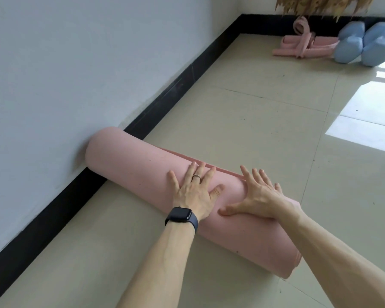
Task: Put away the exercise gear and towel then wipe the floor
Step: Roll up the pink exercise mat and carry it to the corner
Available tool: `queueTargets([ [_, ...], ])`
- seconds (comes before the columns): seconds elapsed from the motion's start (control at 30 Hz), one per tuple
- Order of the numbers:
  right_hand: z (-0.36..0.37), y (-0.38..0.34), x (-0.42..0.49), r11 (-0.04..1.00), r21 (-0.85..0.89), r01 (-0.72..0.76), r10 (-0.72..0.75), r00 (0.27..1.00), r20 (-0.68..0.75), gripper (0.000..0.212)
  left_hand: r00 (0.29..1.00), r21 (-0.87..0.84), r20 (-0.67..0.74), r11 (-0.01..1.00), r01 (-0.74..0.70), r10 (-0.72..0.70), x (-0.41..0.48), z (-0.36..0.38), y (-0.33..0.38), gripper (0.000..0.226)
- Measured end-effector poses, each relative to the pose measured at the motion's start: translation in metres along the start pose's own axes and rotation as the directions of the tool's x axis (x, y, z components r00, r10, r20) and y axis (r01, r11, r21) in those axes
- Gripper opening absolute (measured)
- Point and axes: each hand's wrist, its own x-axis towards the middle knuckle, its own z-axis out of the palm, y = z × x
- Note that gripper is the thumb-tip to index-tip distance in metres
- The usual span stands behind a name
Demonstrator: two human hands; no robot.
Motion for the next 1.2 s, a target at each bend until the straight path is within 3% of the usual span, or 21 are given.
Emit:
queueTargets([
  [0.1,-0.004,0.001,0.007,1.000,0.002,-0.026,0.026,0.999,0.029,0.151,1.000,0.004,0.017,1.000,0.006,-0.006,0.007,-0.002,0.005,0.064],
  [0.2,0.002,-0.002,0.005,0.996,-0.094,-0.006,-0.005,0.993,-0.114,0.145,1.000,0.021,-0.004,1.000,0.016,-0.016,0.005,0.002,0.005,0.063],
  [0.33,0.016,0.001,-0.013,0.987,-0.142,0.080,-0.116,0.957,-0.267,0.114,0.999,0.039,-0.009,0.999,0.032,-0.032,-0.008,0.007,0.005,0.066],
  [0.47,0.024,-0.003,-0.028,0.984,-0.160,0.080,-0.122,0.954,-0.275,0.115,0.998,0.050,-0.019,0.997,0.058,-0.057,-0.026,0.009,0.006,0.073],
  [0.6,0.036,-0.017,-0.060,0.970,-0.235,0.064,-0.134,0.945,-0.299,0.117,0.999,0.010,0.008,0.999,0.053,-0.053,-0.057,0.004,-0.002,0.060],
  [0.77,0.072,-0.044,-0.107,0.936,-0.345,0.071,-0.249,0.826,-0.505,0.102,0.994,-0.136,-0.098,0.990,0.028,-0.041,-0.120,0.013,-0.027,0.064],
  [0.87,0.091,-0.054,-0.126,0.891,-0.445,0.089,-0.308,0.840,-0.448,0.106,0.998,-0.171,-0.038,0.985,0.035,-0.042,-0.173,0.022,-0.048,0.076],
  [1.03,0.110,-0.061,-0.147,0.868,-0.490,0.082,-0.272,0.904,-0.330,0.085,0.996,-0.032,0.071,0.998,0.048,-0.045,-0.251,0.019,-0.083,0.088],
  [1.1,0.106,-0.062,-0.161,0.877,-0.470,0.096,-0.258,0.921,-0.293,0.079,0.996,-0.007,0.033,0.996,0.087,-0.087,-0.283,0.015,-0.096,0.089],
  [1.2,0.117,-0.066,-0.209,0.911,-0.380,0.158,-0.287,0.906,-0.310,0.071,0.986,0.063,-0.132,0.992,0.108,-0.099,-0.328,0.008,-0.126,0.104],
])
